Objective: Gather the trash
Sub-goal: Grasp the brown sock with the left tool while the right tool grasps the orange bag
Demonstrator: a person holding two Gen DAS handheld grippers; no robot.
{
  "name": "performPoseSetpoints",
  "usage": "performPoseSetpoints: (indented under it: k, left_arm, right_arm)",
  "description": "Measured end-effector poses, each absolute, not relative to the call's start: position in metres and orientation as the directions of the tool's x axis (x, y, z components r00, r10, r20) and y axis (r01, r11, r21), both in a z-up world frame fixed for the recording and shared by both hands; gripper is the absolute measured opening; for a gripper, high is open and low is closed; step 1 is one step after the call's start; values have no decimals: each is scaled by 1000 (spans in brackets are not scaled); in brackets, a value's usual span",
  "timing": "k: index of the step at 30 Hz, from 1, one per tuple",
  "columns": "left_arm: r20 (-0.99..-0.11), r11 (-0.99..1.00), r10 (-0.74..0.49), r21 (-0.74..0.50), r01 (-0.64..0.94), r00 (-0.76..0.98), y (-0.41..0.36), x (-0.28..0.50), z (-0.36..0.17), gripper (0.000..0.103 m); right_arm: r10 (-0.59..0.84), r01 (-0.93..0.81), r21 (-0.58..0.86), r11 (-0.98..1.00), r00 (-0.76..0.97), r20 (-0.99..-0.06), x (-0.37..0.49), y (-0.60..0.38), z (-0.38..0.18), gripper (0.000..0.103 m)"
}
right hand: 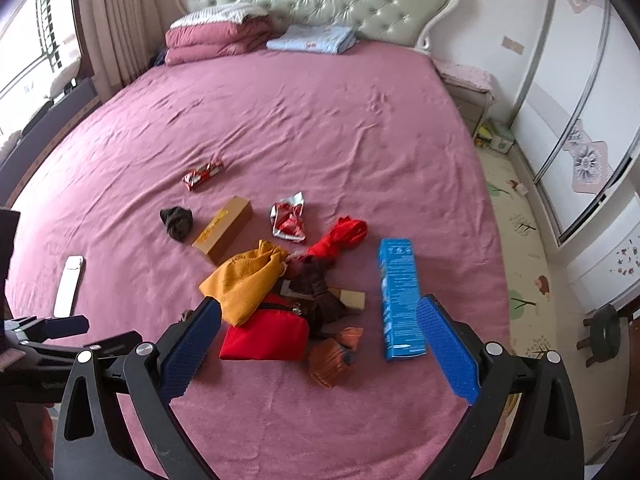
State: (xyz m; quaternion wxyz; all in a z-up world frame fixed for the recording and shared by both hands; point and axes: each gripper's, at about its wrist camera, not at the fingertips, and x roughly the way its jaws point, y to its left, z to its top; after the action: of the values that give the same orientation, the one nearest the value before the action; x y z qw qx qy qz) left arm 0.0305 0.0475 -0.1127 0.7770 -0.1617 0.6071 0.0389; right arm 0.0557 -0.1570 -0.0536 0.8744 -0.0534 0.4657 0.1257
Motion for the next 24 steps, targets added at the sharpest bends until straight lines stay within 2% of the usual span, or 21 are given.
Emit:
performPoseSetpoints:
  k: [20,22,23,24]
  left_arm:
    - [-988,929,-153,-153,-338,28,64,66,-260,97]
    - [-988,928,-156,-149,-341,8,62,68,-271,89]
    - [-989,933,-149,-137,-334,-8,60,69,-275,77]
    - [-993,943,-114,-97,-317,-36,57,70,-280,70]
  right_arm:
    - [202,-354,72,932,344,-917,127,-110,-153,94]
    - [210,-361,83,929,328,-921,131,-106,-159,94]
    - [217,-362,92,927,320,-922,133,-104,-161,94]
    - [223,-364,100,926,313,-923,135,-102,-163,94]
